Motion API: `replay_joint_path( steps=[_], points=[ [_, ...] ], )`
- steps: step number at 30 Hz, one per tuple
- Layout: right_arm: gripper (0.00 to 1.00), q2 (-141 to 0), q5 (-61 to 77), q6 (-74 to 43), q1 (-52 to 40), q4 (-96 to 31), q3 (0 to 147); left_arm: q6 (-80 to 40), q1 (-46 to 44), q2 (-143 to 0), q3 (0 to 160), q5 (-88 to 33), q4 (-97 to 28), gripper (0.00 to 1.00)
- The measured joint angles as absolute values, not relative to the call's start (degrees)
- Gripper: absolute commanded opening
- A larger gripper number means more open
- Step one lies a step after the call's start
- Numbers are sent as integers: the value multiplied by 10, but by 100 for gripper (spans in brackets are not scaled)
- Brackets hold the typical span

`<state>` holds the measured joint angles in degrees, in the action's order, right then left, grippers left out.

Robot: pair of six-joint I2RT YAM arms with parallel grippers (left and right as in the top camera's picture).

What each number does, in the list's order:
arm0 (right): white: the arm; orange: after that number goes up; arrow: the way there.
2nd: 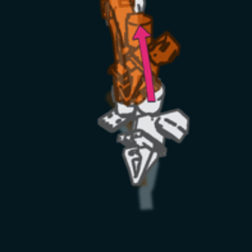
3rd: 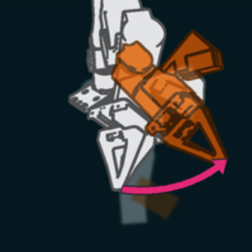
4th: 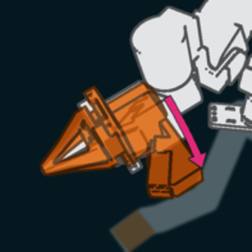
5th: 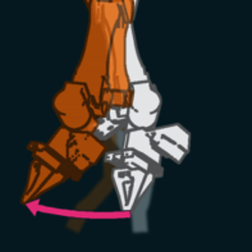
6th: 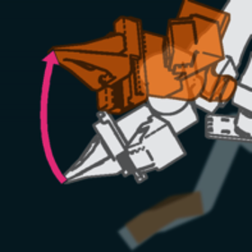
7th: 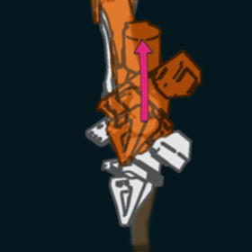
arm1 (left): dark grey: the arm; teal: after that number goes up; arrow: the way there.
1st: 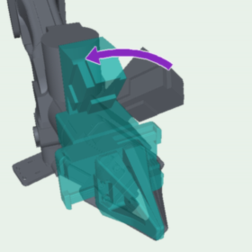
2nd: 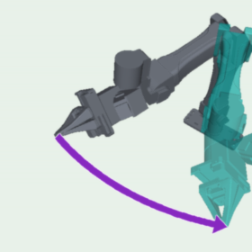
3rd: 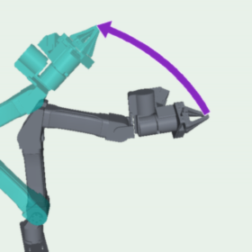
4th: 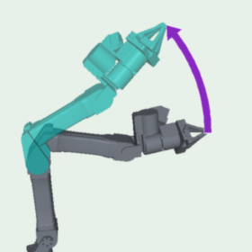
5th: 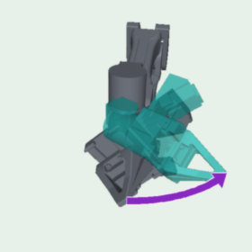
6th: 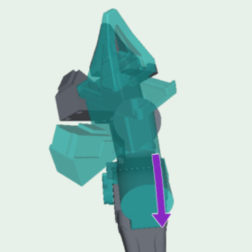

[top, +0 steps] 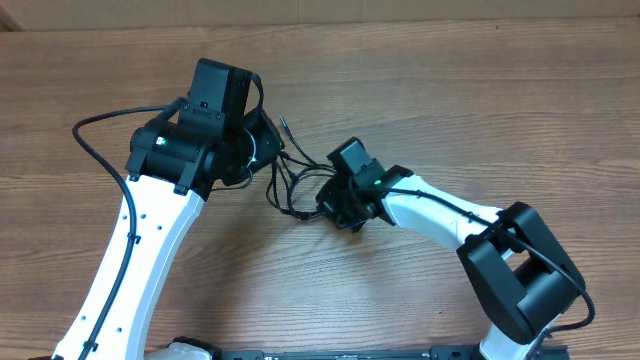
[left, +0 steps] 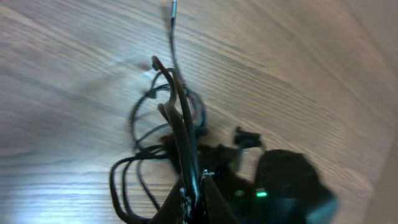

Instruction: Untangle cables

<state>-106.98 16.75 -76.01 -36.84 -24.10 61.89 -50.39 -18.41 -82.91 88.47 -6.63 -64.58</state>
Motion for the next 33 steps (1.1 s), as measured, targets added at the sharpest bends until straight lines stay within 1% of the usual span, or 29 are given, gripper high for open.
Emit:
replay_joint_path(
  steps=[4,9,12,18,23,28,33],
  points=[
    [4,-1045,183,-708,-348,-243,619,-504,-184,-829,885,-49,-662,4],
    [4,-984,192,-650,-337,-253,619,-501,-184,-829,885,-36,-681,4],
    [4,-932,198,-617,-330,-280,619,-498,-184,-829,885,-31,-688,4],
    [4,-865,207,-587,-286,-329,619,-495,-184,-829,885,-20,-717,4],
    [4,-820,236,-544,-243,-332,619,-493,-184,-829,885,3,-748,4],
    [4,-797,269,-522,-220,-332,619,-493,-184,-829,882,22,-752,4],
    [4,-796,303,-514,-192,-332,619,-493,-184,-829,844,44,-751,4]
  ],
)
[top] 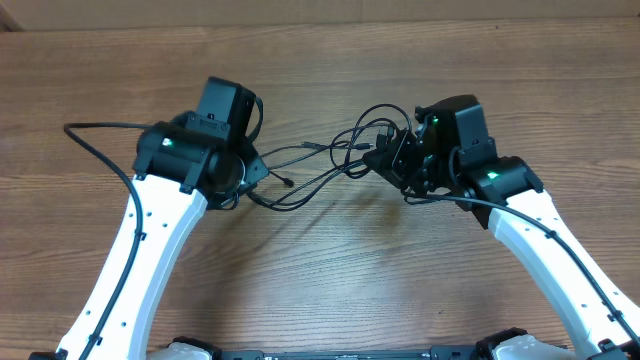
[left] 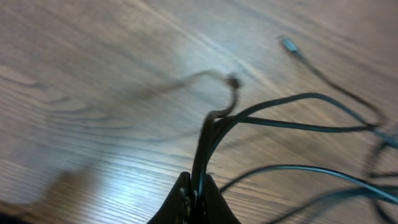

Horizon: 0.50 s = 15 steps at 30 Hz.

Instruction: Untangle cables

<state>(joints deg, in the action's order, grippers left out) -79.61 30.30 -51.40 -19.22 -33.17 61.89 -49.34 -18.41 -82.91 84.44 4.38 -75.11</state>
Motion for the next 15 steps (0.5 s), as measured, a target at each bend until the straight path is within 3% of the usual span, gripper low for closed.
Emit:
replay_joint_path(
  steps=[15],
  points=[
    [4,-796,332,-502,-177,-333,619,-493,-184,-829,740,67,-720,4]
  ],
)
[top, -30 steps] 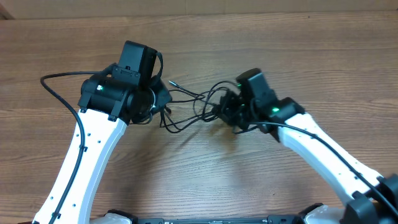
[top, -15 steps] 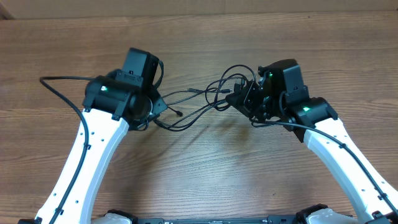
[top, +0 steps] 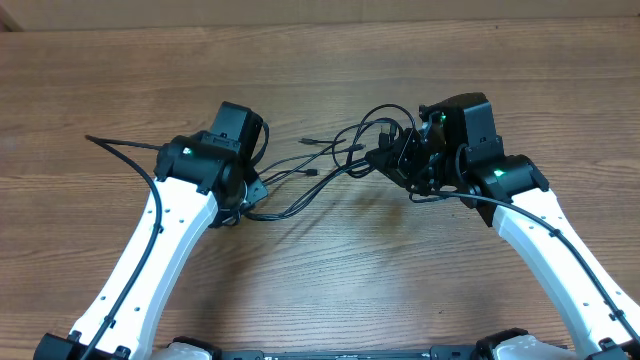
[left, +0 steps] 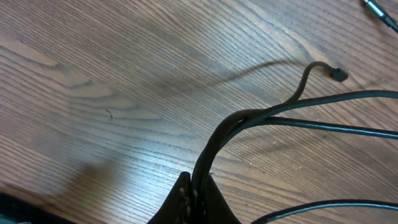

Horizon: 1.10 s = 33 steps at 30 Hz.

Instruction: Untangle cables

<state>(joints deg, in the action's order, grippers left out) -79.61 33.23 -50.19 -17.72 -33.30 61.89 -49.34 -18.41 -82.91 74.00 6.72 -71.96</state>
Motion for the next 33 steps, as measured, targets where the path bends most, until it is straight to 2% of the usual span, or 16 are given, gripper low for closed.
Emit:
replay_joint_path(
  steps=[10,22,30,32,33],
  points=[
    [4,-796,335,-470,-175,-356,619,-464,-181,-829,738,82,-723,4],
    [4,-796,331,-441,-88,-443,619,-450,-83,-829,738,91,-758,4],
    [4,-796,269,-425,-74,-468,619,-450,-74,-829,738,97,-761,4],
    [4,-796,259,-423,-74,-470,619,-450,-74,-829,738,93,-757,8],
    [4,-796,255,-423,-74,-471,619,-450,-74,-829,738,87,-752,15]
  ],
)
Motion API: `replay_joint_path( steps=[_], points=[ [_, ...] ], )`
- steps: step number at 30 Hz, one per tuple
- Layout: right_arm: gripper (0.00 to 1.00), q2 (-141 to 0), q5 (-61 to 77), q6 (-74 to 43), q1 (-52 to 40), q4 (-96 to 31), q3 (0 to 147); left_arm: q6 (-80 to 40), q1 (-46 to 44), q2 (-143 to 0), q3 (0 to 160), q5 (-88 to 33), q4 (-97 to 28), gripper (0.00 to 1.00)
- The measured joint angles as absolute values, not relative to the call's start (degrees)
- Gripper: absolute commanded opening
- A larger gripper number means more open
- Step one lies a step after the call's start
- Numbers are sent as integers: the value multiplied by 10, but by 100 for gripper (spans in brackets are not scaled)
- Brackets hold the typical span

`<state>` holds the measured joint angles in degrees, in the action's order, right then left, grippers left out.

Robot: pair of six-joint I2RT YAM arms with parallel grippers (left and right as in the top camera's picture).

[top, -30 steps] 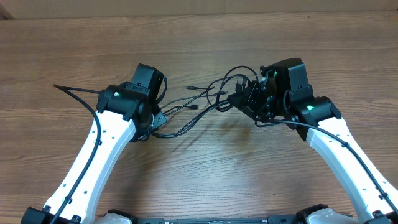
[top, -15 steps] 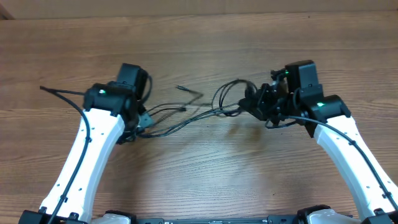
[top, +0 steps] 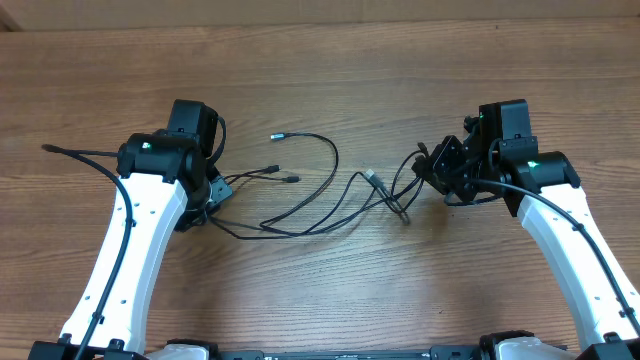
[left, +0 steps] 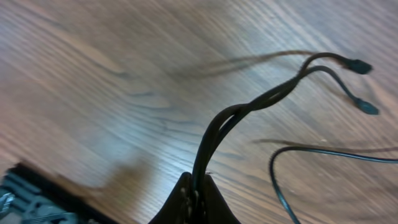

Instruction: Untangle cables

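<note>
Several thin black cables [top: 334, 158] lie strung across the wooden table between my two grippers. My left gripper [top: 208, 195] is at the left, shut on a pair of the cables [left: 214, 134]. These run on from it to two small plugs [left: 360, 65]. A third strand [left: 280, 155] curves past on the right. My right gripper [top: 432, 168] is at the right and seems shut on the other ends, where a small knot remains. A silver plug [top: 370, 175] lies loose near the middle.
The wooden table [top: 320, 70] reaches its far edge at the top of the overhead view. A black rail [left: 25, 199] shows at the lower left of the left wrist view. The left arm's own wiring [top: 75, 152] loops out leftward.
The grippers are farther apart: the left has gone left, the right has gone right and a little nearer. The cables between them lie longer and looser, with the plug ends spread out.
At first both grippers met at one tight tangle in the table's middle. Then they stood apart, left and right, each holding cables with loops bunched near the right gripper. The gap has widened since, and the bundle is now drawn out into separate strands.
</note>
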<state>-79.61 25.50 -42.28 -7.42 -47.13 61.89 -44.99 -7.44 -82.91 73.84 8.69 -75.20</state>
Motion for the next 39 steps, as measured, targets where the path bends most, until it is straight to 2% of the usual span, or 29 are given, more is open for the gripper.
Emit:
replay_joint_path(
  steps=[5,9,14,19,26,31,33,38,39],
  points=[
    [4,-796,246,-421,-74,-472,619,-411,-74,-829,738,4,-703,57],
    [4,-796,244,-414,-74,-472,619,-332,-74,-829,738,-104,-680,71],
    [4,-796,242,-408,-74,-471,619,-246,-75,-829,738,-221,-676,70],
    [4,-796,248,-394,-74,-458,619,-218,-88,-829,738,-260,-670,70],
    [4,-796,370,-291,-72,-378,619,-226,-139,-829,738,-267,-607,79],
    [4,-796,404,-267,-72,-391,619,-256,-182,-837,737,-245,-555,78],
    [4,-796,407,-265,-72,-395,619,-267,-201,-849,737,-235,-542,74],
    [4,-796,414,-259,-72,-397,619,-287,-250,-902,737,-220,-519,73],
    [4,-796,415,-259,-72,-396,619,-291,-257,-912,736,-220,-514,70]
  ],
)
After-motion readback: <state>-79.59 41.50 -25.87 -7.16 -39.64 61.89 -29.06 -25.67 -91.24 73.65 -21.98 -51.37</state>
